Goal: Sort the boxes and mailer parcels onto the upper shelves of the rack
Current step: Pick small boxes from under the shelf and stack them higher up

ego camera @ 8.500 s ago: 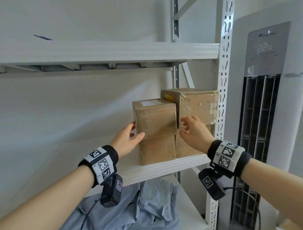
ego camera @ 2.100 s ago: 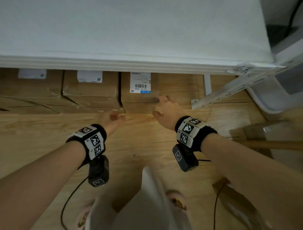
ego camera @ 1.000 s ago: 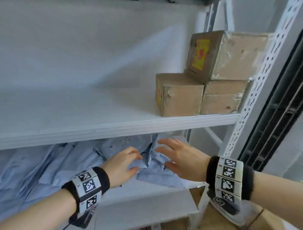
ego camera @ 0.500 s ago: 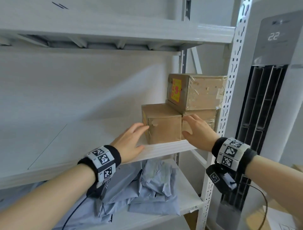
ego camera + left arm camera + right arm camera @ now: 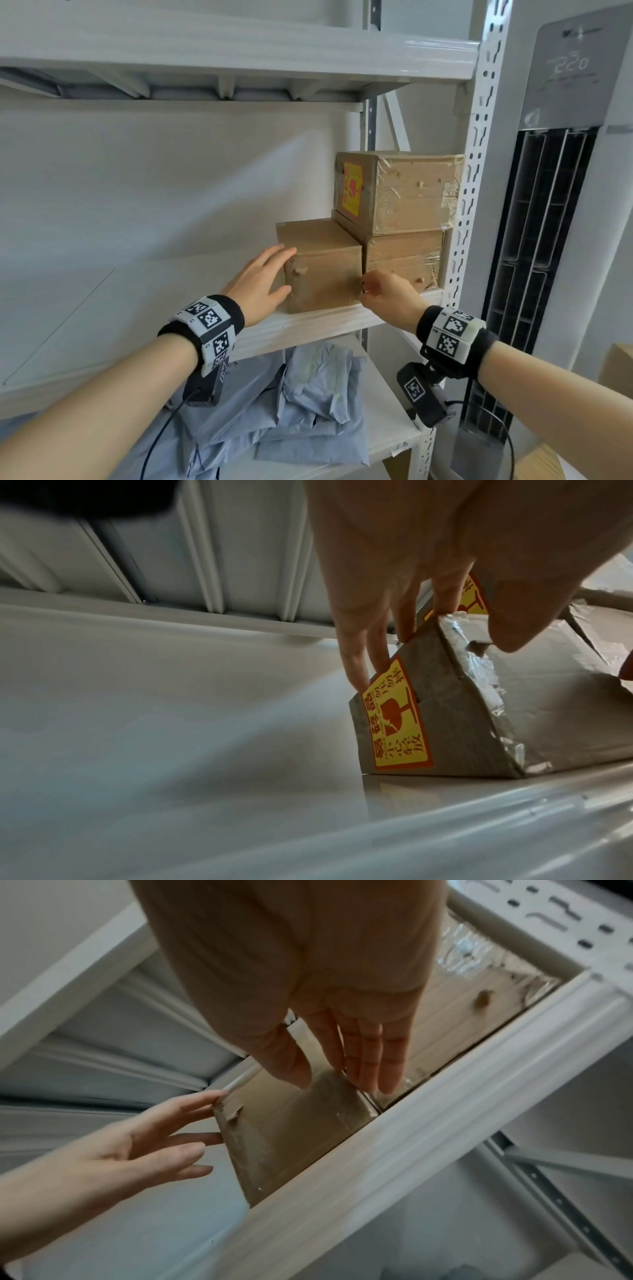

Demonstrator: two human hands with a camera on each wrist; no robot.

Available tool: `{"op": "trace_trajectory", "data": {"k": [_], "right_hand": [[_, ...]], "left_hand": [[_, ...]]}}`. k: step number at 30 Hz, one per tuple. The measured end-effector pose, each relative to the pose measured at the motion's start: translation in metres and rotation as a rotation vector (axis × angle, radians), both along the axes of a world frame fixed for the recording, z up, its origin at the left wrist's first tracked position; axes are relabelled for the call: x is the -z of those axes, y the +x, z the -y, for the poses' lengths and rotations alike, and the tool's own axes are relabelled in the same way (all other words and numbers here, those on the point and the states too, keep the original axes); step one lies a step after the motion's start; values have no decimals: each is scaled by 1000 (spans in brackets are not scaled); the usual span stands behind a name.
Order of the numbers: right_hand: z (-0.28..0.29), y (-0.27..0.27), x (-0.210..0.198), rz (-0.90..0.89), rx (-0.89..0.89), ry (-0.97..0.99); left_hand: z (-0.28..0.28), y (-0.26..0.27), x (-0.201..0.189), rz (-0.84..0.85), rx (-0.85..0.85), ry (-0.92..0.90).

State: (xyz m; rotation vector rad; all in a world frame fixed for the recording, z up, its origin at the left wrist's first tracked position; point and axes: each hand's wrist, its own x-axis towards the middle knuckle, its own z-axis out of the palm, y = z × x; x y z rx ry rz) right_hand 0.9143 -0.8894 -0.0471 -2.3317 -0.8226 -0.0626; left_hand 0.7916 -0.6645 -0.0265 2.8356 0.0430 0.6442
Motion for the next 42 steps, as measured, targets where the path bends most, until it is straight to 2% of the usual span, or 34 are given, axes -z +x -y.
{"op": "trace_trajectory", "data": {"k": [6,9,17,22,27,30,35,42], "right_hand": [[-23,-15,2,-121,-124,149],[-39,-28,0,-141,-201,162],[-67,-52,-3,-118,-384,66],[-76,-46,-13,-187,-371,11],[-87,-23,-49,-421,-255,155],[-104,-3,-77,-457,-207,228],[-135,25,-105,-543,-135,294],[-150,36,-109,-635,-97,272]], "left_hand": [[-15,-12,-9,63,-94,-154],[-27,-26,-15,100,-166,-247],[-55,-56,-33,195,-414,-422],[-54,-56,-35,144,-531,-544],[-55,-56,-32,18,-457,-966],[-54,-59,-31,-26,-394,-1096],[-48,-68,-27,-12,-326,-1127],[-38,-89,-21,29,-264,-1101]]}}
